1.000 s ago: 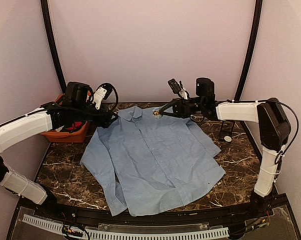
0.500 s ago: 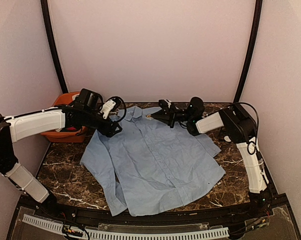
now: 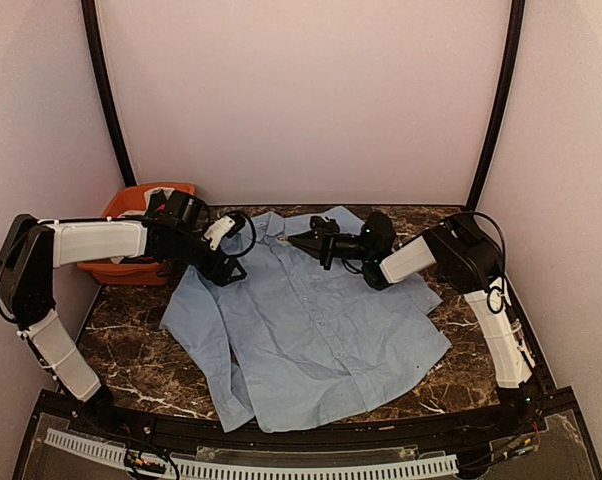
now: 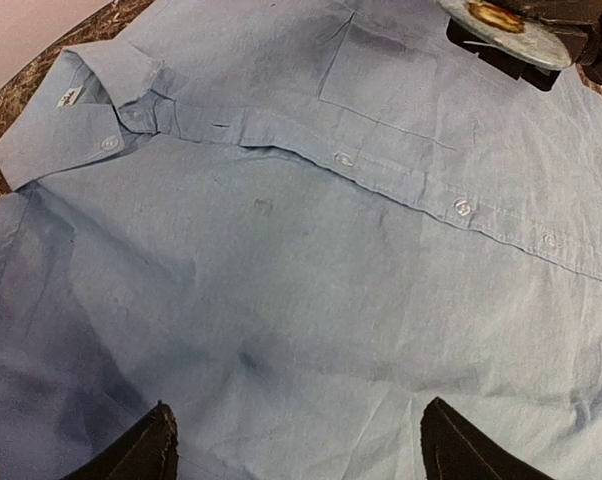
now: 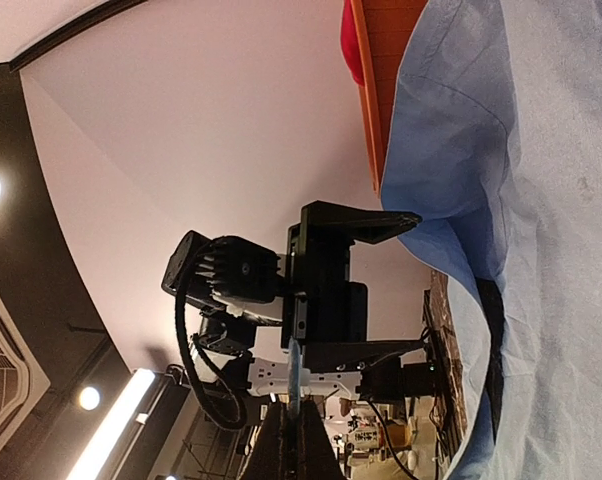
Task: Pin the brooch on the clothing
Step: Pick up the flattened clothing from the center of the board.
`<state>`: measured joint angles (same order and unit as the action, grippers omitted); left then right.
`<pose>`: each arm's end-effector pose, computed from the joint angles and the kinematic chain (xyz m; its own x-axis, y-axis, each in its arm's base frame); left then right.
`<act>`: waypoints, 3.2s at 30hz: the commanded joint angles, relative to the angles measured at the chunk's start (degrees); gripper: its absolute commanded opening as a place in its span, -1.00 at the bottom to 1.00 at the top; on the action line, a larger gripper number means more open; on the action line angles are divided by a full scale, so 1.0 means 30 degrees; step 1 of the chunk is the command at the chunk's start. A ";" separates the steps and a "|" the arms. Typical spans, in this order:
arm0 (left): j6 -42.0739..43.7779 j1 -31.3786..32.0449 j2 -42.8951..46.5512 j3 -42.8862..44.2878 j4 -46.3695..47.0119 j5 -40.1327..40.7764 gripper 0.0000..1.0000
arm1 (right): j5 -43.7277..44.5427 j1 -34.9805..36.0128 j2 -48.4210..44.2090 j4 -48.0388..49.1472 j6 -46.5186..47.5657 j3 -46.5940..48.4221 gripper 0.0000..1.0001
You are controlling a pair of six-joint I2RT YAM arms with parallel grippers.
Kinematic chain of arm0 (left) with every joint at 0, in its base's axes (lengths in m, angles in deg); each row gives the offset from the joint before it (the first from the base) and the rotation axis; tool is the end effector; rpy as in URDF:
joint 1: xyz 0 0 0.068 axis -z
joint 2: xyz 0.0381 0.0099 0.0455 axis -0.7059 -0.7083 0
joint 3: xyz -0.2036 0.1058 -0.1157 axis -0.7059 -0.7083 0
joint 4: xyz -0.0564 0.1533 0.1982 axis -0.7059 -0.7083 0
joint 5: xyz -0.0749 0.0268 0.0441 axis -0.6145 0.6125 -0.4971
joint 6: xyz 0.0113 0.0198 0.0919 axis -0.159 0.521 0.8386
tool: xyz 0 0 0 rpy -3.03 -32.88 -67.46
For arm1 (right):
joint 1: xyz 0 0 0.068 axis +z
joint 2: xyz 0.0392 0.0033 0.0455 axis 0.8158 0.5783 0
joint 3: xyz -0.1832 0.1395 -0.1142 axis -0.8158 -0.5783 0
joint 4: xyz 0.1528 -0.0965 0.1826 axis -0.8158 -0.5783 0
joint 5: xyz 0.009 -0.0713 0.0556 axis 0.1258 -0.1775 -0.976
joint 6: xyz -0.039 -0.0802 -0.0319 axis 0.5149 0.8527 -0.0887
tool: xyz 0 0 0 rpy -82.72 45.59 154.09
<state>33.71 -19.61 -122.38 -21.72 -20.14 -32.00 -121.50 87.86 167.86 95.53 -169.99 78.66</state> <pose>0.3392 -0.1881 0.1776 -0.4663 0.4804 -0.7428 0.7357 0.6769 -0.0241 0.3894 0.3392 0.1465 -0.9888 -0.0309 0.1460 0.1492 -0.1806 0.9722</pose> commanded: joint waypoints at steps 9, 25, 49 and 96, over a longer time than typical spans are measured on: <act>0.0060 -0.0552 -0.3059 0.0517 0.1947 -0.1881 0.68 | 0.1022 0.0347 0.0306 0.5897 -0.3573 -0.0734 -1.00; 0.0478 -0.0845 -0.5859 0.2600 0.2406 -0.1441 -0.25 | -0.4242 -0.0338 -0.2707 0.0346 0.3065 -0.0629 -1.00; 0.0287 -0.0904 -0.5974 0.3444 0.2166 0.1309 0.25 | -0.5284 -0.1747 -0.5635 -3.0542 2.9454 0.6249 -1.00; -0.4457 -0.0054 -0.3454 0.4011 0.0328 -0.6110 -0.99 | -0.9630 0.0920 -0.2168 -4.1599 4.3943 1.1671 -1.00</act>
<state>23.17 -19.93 -137.81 -7.93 -21.52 -46.19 -147.22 87.75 158.62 -23.46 -43.13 113.20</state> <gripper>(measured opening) 0.012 0.009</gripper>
